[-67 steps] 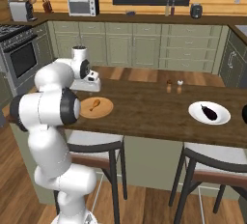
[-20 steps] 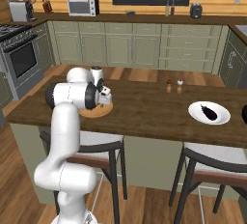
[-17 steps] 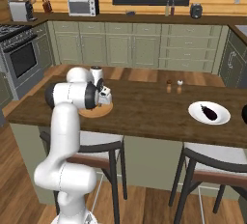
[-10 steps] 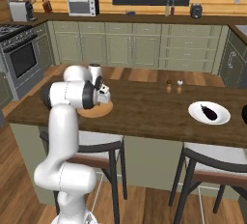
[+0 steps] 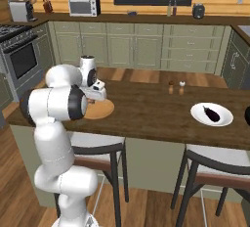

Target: Pick the chicken drumstick and eggplant from their plates and place them in the bowl. Then put the bowl in the fridge.

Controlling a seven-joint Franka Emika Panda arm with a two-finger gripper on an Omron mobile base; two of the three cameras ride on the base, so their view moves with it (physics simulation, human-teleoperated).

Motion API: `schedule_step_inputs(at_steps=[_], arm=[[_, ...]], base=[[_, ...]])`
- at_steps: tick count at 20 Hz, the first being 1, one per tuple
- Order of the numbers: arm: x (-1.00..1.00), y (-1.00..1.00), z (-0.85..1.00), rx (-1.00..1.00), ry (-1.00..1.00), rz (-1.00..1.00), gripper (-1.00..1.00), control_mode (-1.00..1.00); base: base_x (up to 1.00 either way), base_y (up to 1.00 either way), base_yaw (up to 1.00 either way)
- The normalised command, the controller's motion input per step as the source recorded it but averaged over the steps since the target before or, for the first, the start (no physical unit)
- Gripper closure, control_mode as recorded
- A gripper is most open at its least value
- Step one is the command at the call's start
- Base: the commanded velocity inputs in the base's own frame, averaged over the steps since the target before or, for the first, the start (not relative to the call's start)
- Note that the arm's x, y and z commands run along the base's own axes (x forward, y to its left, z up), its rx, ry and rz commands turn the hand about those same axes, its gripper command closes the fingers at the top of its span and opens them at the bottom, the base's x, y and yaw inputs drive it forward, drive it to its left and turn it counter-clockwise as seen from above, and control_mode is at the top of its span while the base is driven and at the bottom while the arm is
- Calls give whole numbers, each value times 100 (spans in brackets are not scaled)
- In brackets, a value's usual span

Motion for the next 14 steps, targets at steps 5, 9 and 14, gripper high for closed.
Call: schedule_step_inputs(at_steps=[5, 9, 14], arm=[[-100, -27, 70, 10, -7, -15, 100, -100], [-100, -24, 53, 4, 0, -12, 100, -100], [-100, -27, 62, 0, -3, -10, 100, -100]], base=[[0, 0, 0], [0, 0, 0], [0, 0, 0]])
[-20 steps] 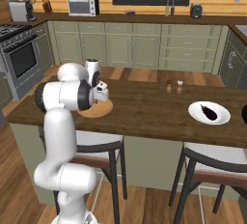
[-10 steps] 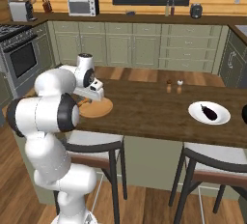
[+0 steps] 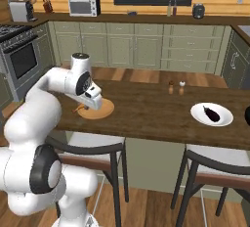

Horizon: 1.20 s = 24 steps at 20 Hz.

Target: Pick the chicken drumstick and eggplant from their plates and place them in the bowl. Then put the bowl in the fridge.

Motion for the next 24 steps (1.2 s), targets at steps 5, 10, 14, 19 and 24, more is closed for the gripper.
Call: schedule_step_inputs(at_steps=[5, 10, 14, 19, 24], arm=[[-100, -40, 22, -4, -8, -1, 100, -100], [-100, -3, 29, -13, 3, -5, 100, -100], [-99, -1, 18, 0, 6, -7, 100, -100], [-49, -19, -16, 0, 0, 6, 100, -100], [0, -6, 0, 0, 0, 4, 100, -100]], base=[[0, 0, 0], [0, 0, 0], [0, 0, 0], [0, 0, 0], [0, 0, 0]])
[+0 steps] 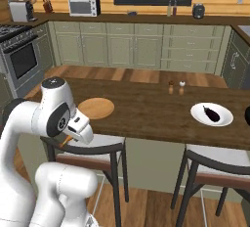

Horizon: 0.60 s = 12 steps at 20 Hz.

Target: Pick the chicken drumstick and eggplant from their plates and place them in the bowl. Then put the bowl in the fridge.

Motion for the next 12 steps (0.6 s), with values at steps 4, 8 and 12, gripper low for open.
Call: schedule_step_inputs(at_steps=[4, 8, 12], arm=[[0, 0, 0, 0, 0, 0, 100, -100], [0, 0, -1, 0, 0, 0, 100, 100], [0, 0, 0, 0, 0, 0, 100, 100]], base=[[0, 0, 0], [0, -8, 0], [-13, -71, 0]])
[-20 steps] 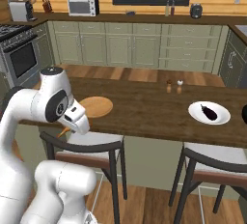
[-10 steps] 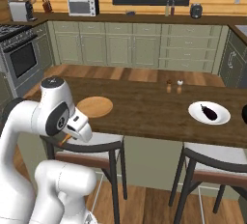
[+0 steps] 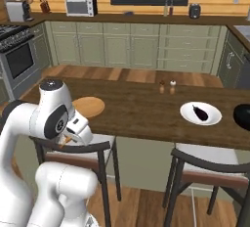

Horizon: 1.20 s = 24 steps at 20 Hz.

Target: Pick the chicken drumstick and eggplant from their plates and place them in the bowl. Then put the bowl in the fridge.

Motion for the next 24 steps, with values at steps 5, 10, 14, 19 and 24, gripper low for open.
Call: schedule_step_inputs(at_steps=[5, 10, 14, 19, 24], arm=[[0, 0, 0, 0, 0, 0, 100, 100], [0, 0, 0, 0, 0, 0, 100, 100], [0, 0, 0, 0, 0, 0, 100, 100], [0, 0, 0, 0, 0, 0, 100, 100], [0, 0, 0, 0, 0, 0, 100, 100]], base=[[-12, -93, 0], [-14, -100, 0], [-6, -100, 0], [0, -100, 0], [12, -91, 0]])
